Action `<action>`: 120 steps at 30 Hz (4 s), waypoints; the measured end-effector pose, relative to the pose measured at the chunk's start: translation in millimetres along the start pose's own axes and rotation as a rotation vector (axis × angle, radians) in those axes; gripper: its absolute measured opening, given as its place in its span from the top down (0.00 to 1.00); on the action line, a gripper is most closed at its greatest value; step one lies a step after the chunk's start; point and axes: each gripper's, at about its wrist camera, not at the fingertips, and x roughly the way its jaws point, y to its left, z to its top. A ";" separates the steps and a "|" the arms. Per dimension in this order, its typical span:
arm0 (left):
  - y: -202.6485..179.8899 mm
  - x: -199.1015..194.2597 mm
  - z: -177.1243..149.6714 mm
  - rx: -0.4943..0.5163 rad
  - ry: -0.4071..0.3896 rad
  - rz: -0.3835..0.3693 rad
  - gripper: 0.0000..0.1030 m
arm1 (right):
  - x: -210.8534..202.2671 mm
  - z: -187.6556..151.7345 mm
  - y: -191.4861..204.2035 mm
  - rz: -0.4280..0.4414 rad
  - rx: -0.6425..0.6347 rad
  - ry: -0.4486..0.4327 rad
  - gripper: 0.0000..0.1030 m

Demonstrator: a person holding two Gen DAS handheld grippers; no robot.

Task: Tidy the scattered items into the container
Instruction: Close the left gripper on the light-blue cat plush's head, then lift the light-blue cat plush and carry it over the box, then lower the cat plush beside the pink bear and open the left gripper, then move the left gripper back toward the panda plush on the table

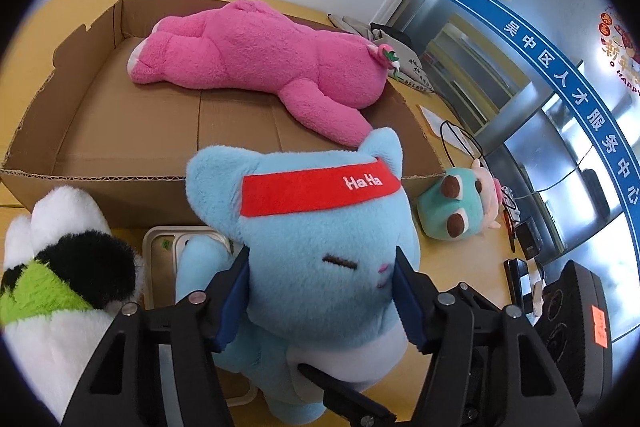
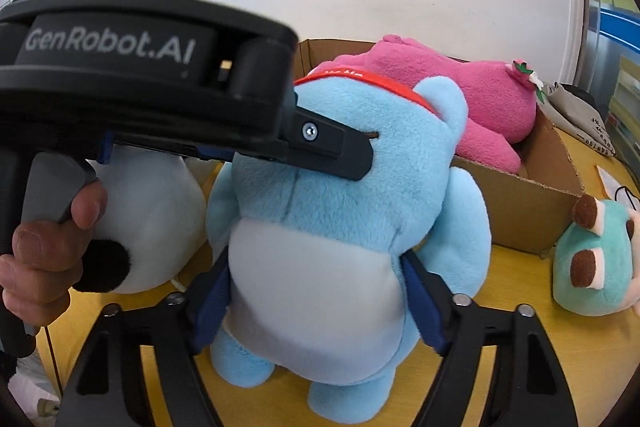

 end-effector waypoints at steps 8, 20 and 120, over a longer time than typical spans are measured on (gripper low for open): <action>-35.2 -50.6 26.6 0.101 -0.097 0.004 0.43 | -38.6 21.5 8.6 -0.006 0.001 -0.074 0.31; -52.7 -182.3 148.2 0.292 -0.398 0.071 0.43 | -101.1 175.0 30.3 -0.009 -0.112 -0.364 0.31; -14.8 -96.6 -6.0 0.053 -0.279 0.214 0.24 | -61.9 75.3 -71.5 -0.445 0.158 -0.028 0.00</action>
